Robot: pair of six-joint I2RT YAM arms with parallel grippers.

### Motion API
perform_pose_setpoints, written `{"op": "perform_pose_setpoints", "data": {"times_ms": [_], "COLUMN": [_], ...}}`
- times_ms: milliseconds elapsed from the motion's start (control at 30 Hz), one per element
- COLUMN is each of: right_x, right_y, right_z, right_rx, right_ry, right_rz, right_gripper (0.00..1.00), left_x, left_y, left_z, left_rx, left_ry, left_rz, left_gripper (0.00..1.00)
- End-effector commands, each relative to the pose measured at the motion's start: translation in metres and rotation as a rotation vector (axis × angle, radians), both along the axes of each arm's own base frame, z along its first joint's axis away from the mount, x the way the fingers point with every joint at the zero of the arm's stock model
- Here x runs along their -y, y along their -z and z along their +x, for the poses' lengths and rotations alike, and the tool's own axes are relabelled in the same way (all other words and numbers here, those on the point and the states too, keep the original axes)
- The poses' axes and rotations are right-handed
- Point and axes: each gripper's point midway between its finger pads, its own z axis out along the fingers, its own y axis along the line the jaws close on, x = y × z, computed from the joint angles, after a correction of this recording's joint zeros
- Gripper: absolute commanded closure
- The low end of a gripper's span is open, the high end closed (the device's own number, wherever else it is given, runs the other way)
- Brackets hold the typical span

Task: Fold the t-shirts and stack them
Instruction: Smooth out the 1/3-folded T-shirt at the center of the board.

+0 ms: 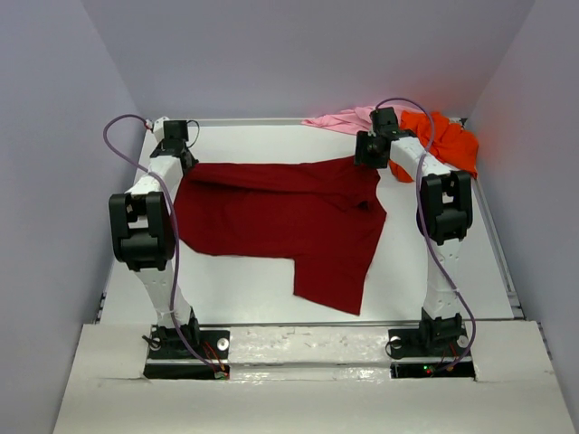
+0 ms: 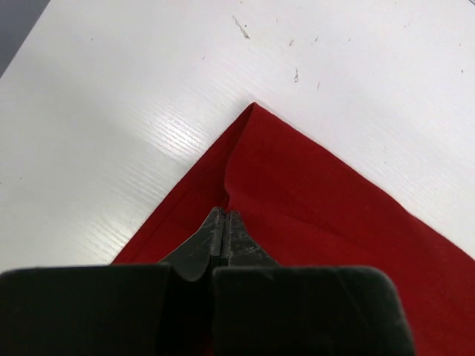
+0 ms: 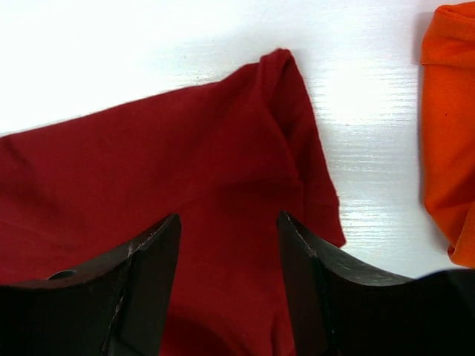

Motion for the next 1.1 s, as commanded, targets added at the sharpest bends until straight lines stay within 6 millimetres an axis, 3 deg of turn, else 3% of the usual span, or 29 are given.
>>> {"op": "perform_pose_setpoints", "data": {"times_ms": [0,300,733,767,800,833,867,933,967,1067], "right_x": [0.003,0.003,0.005,0.005,0.005,0.005,0.005,-0.001,-0.001,-0.005], "right_y": [-0.004,0.000,0.002,0.001,0.001,0.002,0.003,0.003,0.005,0.006], "right_z": [0.009,0.010,0.010,0.010,0.011,0.010,0.011,0.009,0.008,0.007], "right_rx": [0.038,0.030,0.025,0.028,0.028,0.025,0.025,0.019,0.014,0.007], "right_ry": [-0.002,-0.002,0.014,0.013,0.013,0.013,0.013,-0.006,-0.009,-0.015], "right_rz": [-0.013,-0.014,-0.022,-0.021,-0.021,-0.021,-0.021,0.004,0.007,0.026], "right_gripper": [0.40,0.40,0.40,0.39,0.40,0.39,0.40,0.40,0.39,0.39], "left_x": [-0.013,-0.026,-0.033,-0.035,-0.035,-0.034,-0.034,-0.036,-0.035,-0.027], "left_y": [-0.029,0.028,0.073,0.072,0.071,0.064,0.059,0.045,0.029,-0.009], "left_z": [0.003,-0.023,-0.063,-0.064,-0.065,-0.063,-0.061,-0.059,-0.056,-0.053], "left_rx": [0.031,-0.084,-0.216,-0.217,-0.214,-0.192,-0.176,-0.141,-0.100,0.016], "left_ry": [-0.017,-0.054,-0.120,-0.127,-0.134,-0.130,-0.130,-0.140,-0.135,-0.114], "left_rz": [0.043,0.047,0.017,0.012,0.005,-0.012,-0.022,-0.021,-0.025,-0.066], "left_gripper": [1.00,1.00,1.00,0.96,0.85,0.60,0.52,0.42,0.38,0.35]}}
